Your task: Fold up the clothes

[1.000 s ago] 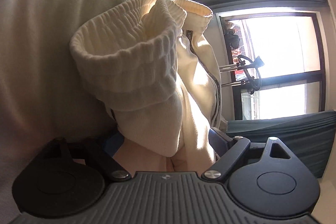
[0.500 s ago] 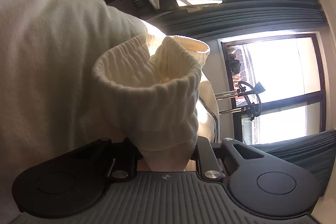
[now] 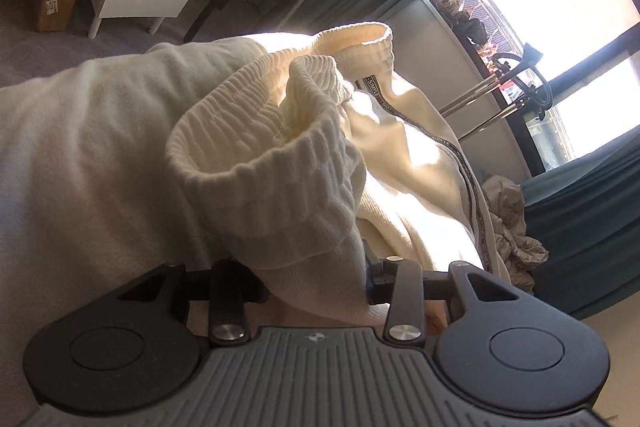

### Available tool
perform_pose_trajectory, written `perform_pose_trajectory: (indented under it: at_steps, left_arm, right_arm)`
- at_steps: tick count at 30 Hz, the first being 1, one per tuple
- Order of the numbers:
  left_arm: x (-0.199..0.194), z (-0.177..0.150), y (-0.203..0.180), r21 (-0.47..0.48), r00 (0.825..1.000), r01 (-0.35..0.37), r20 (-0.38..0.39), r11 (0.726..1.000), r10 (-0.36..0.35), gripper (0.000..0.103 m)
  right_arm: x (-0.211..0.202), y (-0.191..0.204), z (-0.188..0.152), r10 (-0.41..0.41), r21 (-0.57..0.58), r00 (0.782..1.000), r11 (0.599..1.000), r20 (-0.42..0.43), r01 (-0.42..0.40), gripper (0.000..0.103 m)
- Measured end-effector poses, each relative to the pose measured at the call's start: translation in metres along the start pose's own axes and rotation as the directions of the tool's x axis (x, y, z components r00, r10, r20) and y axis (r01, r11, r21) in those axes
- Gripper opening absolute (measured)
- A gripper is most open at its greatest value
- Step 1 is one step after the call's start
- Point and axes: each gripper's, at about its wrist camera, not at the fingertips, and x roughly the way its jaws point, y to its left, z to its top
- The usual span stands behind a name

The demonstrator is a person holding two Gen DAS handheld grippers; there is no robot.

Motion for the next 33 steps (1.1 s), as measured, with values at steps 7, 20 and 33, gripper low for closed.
perform_pose_trajectory:
  at_steps: [7,20,33]
  left_arm:
    - [-0.028,-0.012,-0.045,0.181,0.986,-0.165,0.041,0.97,0.16,0.079]
    - [-0.075,0.0,-0.08,0.413,0.973,-0.216,0.166,0.885,0.16,0.083]
    - [0.068,0.124,-0.084,0.254,0.985,0.126,0.087,0.959,-0.152,0.082]
  right_arm:
    - [-0.04,0.007,-0.018,-0.017,-0.163,1.0,0.987,0.011,0.018,0.053]
    - [-0.145,0.082,-0.089,0.159,-0.5,0.987,0.852,-0.034,-0.154,0.06]
    - [-0.197,0.15,-0.16,0.285,-0.507,0.932,0.782,-0.225,-0.362,0.086]
